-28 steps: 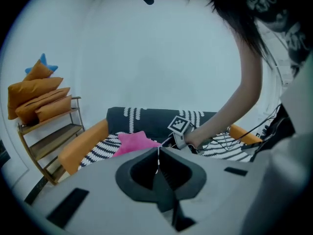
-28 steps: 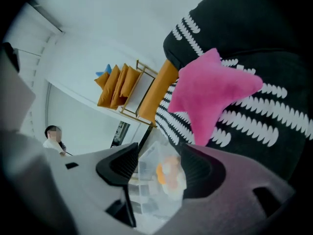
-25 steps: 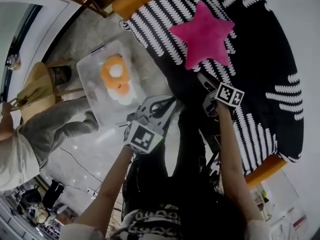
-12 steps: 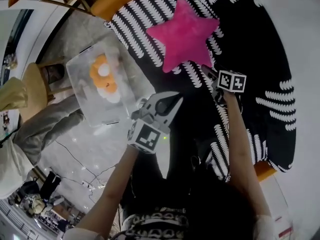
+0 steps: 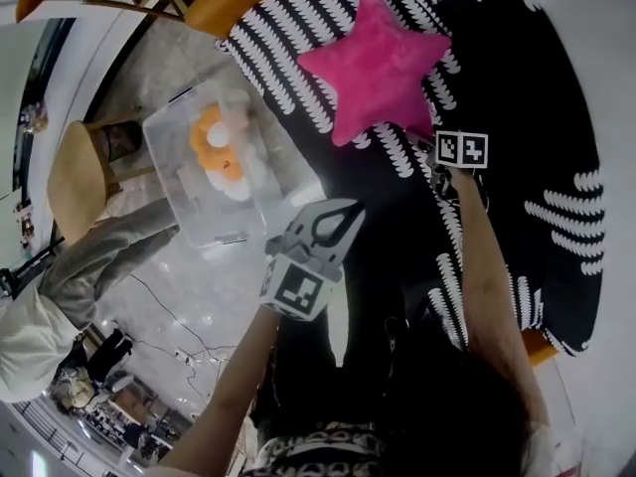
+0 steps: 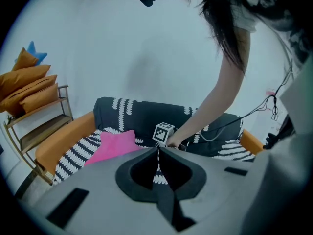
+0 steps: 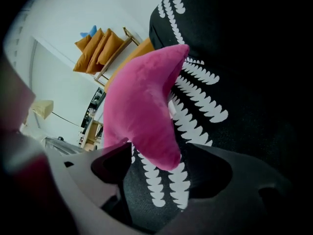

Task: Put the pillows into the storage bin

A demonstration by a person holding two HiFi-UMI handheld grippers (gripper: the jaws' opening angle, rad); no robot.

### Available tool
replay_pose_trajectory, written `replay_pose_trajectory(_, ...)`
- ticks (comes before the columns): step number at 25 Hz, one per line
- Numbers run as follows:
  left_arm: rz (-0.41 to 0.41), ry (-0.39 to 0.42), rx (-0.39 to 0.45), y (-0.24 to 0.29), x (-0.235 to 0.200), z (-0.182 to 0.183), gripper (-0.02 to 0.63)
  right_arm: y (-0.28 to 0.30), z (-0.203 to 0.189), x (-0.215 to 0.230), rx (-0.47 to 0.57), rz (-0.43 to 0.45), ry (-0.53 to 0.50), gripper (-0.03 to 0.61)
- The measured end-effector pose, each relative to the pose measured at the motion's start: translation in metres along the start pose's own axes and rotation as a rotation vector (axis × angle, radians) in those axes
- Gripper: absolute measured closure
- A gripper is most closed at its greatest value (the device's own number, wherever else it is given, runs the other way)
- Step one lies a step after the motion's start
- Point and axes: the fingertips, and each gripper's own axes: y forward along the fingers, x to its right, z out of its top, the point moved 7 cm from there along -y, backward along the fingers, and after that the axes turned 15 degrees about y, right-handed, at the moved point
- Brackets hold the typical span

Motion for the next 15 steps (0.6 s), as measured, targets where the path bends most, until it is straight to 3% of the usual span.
replay_pose_trajectory(7, 0.057, -0.014, -0.012, -0.006, -0.005, -0.016, 0.608, 0.013, -0.004, -0.008, -0.001, -0.023, -0.066, 0.403)
replay_pose_trajectory(11, 0.12, -0.026, 0.016, -0.026, -0.005, -0.019, 0.608, 0.009, -0.022, -0.041, -0.023, 0.062, -0.037, 0.473)
replay_pose_trajectory(15, 0.152, -0.023, 0.021, -0.06, -0.005, -0.027, 0.609, 0.009, -0.047, -0.096, 0.003, 0.185, 0.083, 0.503)
